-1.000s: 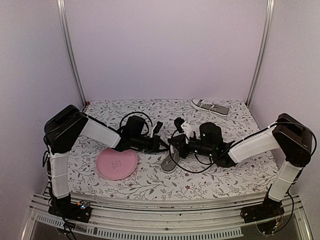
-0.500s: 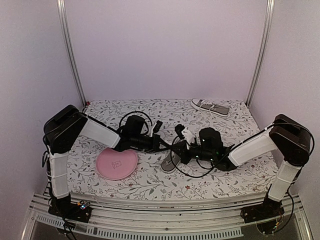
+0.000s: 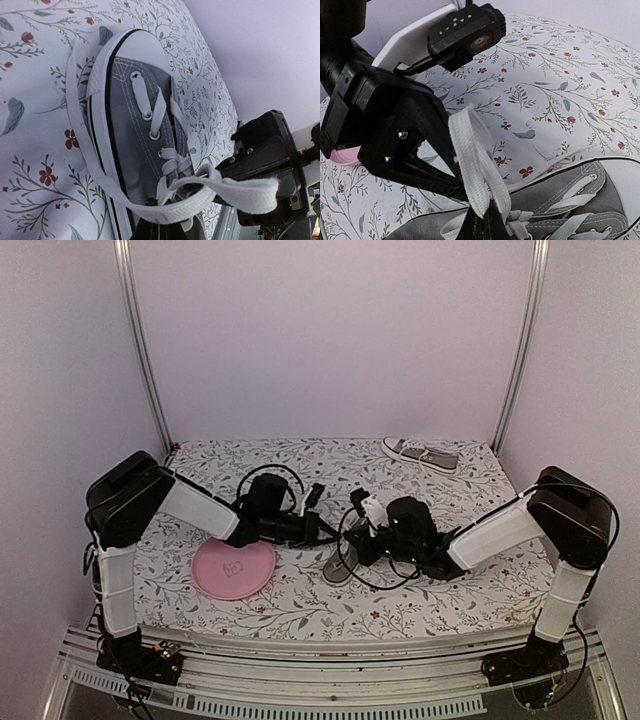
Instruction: Tie the shoes
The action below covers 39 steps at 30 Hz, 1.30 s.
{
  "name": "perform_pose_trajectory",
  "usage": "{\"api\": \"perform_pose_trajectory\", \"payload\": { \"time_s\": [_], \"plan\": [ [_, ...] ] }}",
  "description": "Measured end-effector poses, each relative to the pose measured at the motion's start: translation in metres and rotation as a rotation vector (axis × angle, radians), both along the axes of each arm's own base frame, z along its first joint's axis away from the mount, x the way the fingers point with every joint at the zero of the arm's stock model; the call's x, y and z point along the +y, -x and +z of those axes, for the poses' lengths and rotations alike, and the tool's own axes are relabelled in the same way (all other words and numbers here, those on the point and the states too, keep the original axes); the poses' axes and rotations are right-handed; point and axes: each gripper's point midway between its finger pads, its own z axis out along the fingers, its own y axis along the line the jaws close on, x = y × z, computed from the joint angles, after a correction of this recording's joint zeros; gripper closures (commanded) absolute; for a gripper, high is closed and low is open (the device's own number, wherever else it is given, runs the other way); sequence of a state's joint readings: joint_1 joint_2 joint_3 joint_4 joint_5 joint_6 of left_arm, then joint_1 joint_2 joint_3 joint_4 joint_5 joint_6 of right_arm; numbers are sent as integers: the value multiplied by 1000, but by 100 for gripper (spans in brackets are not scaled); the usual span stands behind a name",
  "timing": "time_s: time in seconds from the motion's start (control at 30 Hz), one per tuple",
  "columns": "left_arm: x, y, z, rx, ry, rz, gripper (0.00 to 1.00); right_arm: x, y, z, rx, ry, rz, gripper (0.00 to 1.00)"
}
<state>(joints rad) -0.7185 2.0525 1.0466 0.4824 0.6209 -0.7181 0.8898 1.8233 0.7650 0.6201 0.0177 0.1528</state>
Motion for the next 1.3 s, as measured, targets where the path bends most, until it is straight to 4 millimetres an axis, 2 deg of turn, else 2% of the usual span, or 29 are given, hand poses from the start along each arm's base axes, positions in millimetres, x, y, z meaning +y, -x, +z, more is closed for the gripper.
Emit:
{"api": "perform_pose_trajectory", "payload": {
  "time_s": [0.13,0.33,0.37,0.47,0.53,0.6,0.7,0.83,0.97,1.07,1.2,1.3],
  "plan": [
    [-1,8,-3,-1,-2,-14,100,4,-10,0,6,-4,-40,98],
    [-6,18,0,-19,6,-37,100,7,-19,-11,29,19,-74,98],
    [-6,19,0,-21,7,-38,98,7,-21,-12,30,22,-84,98],
    [-3,23,-1,-27,0,-38,75,5,-23,-12,31,26,-104,98],
    [1,26,-2,-33,-11,-31,65,3,-24,-14,32,33,-116,98],
    [9,34,-2,-34,-27,-16,59,2,-25,-14,33,35,-123,98],
    [21,42,2,-46,-39,-1,56,1,-25,-15,36,35,-125,98],
    [31,52,-2,-43,-53,6,57,-1,-23,-18,41,38,-126,98],
    [35,65,-15,-9,-69,-5,69,-4,-21,-19,44,36,-128,98],
    [29,72,-22,7,-68,-28,79,-6,-19,-18,44,29,-130,98],
    [18,83,-25,16,-45,-80,84,-10,-15,-16,48,24,-128,98],
    [2,98,-31,26,-13,-158,86,-13,-10,-13,53,18,-121,98]
  ]
}}
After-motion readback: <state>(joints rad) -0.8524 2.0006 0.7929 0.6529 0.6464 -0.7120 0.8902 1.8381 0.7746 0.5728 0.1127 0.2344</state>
